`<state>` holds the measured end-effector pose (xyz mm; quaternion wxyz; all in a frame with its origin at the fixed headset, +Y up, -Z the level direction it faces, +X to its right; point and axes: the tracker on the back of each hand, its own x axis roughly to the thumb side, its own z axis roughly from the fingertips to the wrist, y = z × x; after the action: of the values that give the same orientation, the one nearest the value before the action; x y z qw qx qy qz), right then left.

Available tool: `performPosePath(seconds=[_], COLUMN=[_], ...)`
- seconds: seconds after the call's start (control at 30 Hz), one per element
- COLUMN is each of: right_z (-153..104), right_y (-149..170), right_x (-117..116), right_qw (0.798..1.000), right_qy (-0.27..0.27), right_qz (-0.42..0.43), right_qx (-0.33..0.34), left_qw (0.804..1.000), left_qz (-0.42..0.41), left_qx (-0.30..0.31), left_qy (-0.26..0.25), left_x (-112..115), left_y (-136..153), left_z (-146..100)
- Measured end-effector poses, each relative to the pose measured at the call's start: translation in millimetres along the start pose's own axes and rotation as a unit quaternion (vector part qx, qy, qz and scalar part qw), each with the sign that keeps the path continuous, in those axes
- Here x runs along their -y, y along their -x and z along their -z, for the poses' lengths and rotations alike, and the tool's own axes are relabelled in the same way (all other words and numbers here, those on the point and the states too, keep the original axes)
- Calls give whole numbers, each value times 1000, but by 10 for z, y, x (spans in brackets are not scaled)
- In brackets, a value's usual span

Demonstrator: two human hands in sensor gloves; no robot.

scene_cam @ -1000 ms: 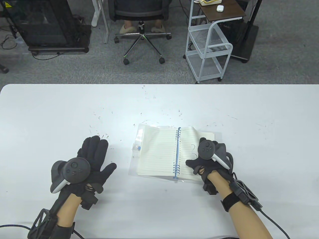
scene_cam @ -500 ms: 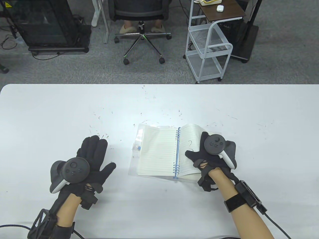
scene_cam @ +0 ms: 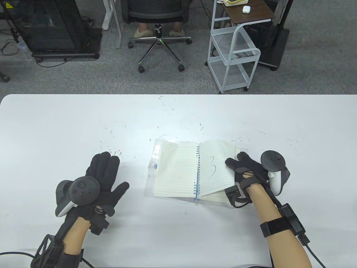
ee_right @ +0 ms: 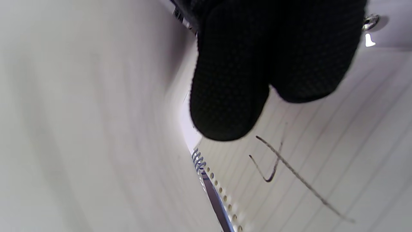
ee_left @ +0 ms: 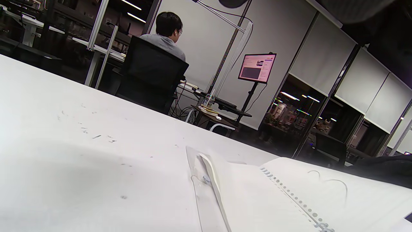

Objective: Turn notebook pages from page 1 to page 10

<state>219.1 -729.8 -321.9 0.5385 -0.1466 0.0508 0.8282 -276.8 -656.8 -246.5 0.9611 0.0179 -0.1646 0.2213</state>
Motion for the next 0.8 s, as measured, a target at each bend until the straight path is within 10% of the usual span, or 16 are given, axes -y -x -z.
performPosePath(seconds=[0.4,0.8], right_z=[-45,79], right_y=[-393,-947], right_x=[-278,-1107], right_qw=[998,988], right_qy=[8,-45], right_qz=[7,-114], right_qx=[64,95], left_qw=[1000,1000], left_qz=[-3,-5], left_qx=[7,13], left_qy=[-8,-14], left_x=[-34,-56], left_y=[0,-7], left_z=[-5,-22])
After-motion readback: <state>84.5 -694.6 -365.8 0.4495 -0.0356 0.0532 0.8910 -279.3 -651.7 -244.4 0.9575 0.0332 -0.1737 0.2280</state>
